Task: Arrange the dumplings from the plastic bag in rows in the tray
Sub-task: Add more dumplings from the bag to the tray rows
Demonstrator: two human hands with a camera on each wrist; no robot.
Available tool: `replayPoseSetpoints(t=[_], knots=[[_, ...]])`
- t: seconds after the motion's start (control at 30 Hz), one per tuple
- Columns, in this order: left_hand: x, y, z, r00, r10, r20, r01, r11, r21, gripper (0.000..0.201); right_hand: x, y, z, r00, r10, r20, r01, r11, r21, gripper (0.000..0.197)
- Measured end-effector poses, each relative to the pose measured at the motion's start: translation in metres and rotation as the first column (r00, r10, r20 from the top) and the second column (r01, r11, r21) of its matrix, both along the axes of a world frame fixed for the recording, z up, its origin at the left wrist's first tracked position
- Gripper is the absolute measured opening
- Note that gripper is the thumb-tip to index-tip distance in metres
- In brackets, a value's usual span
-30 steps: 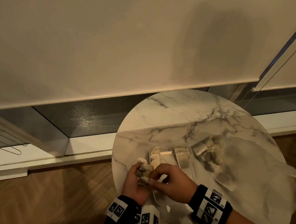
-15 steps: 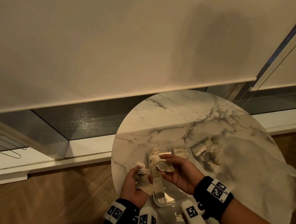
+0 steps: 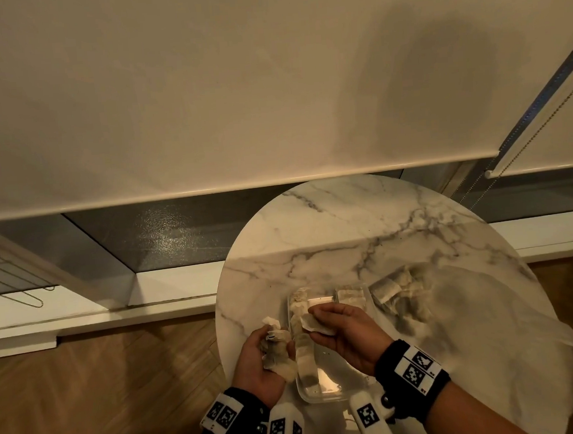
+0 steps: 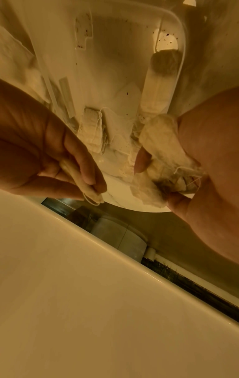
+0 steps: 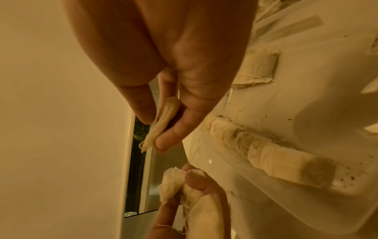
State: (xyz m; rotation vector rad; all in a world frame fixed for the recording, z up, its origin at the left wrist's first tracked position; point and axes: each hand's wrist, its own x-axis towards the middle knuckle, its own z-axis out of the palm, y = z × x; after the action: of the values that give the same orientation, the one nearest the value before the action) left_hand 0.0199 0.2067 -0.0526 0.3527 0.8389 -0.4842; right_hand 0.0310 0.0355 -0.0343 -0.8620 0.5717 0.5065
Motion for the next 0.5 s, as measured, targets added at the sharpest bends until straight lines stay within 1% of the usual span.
replayPoseSetpoints(t=[0.1, 0.13, 0.23, 0.3, 0.37, 0.43, 0.5], knots=[[0.0, -0.001, -0.001, 1.0, 0.007, 0.005, -0.007, 1.0, -0.013, 0.008, 0.002, -0.001, 0.0, 0.999, -0.022, -0.032, 0.024, 0.998, 0.056, 0.015], [0.0, -0.001, -0.001, 1.0, 0.01, 0.007, -0.01, 1.0, -0.019, 0.008, 0.002, -0.001, 0.001, 0.999, -0.029, -0.028, 0.031, 0.997, 0.077, 0.016], [0.0, 0.0, -0.006, 1.0, 0.021, 0.01, -0.02, 0.999, -0.04, 0.007, 0.001, -0.002, 0.0, 0.998, -0.05, 0.029, 0.048, 0.996, 0.073, 0.035], [0.0, 0.002, -0.01, 1.0, 0.025, 0.011, -0.024, 0.998, -0.066, 0.007, 0.0, -0.004, -0.003, 0.997, -0.046, 0.062, 0.043, 0.998, 0.043, 0.042], [0.0, 0.003, -0.01, 1.0, 0.015, 0.014, -0.014, 0.997, -0.08, 0.012, 0.001, -0.005, -0.006, 0.997, -0.033, 0.068, 0.033, 0.999, 0.0, 0.037], [-0.001, 0.003, -0.008, 1.0, -0.005, 0.012, 0.006, 0.998, -0.066, 0.017, 0.002, -0.006, -0.01, 0.998, -0.02, 0.057, 0.023, 0.998, -0.052, 0.022], [-0.001, 0.002, -0.006, 1.0, -0.018, 0.011, 0.018, 0.998, -0.055, 0.017, 0.002, -0.007, -0.015, 0.999, -0.001, 0.043, 0.006, 0.992, -0.125, 0.011]])
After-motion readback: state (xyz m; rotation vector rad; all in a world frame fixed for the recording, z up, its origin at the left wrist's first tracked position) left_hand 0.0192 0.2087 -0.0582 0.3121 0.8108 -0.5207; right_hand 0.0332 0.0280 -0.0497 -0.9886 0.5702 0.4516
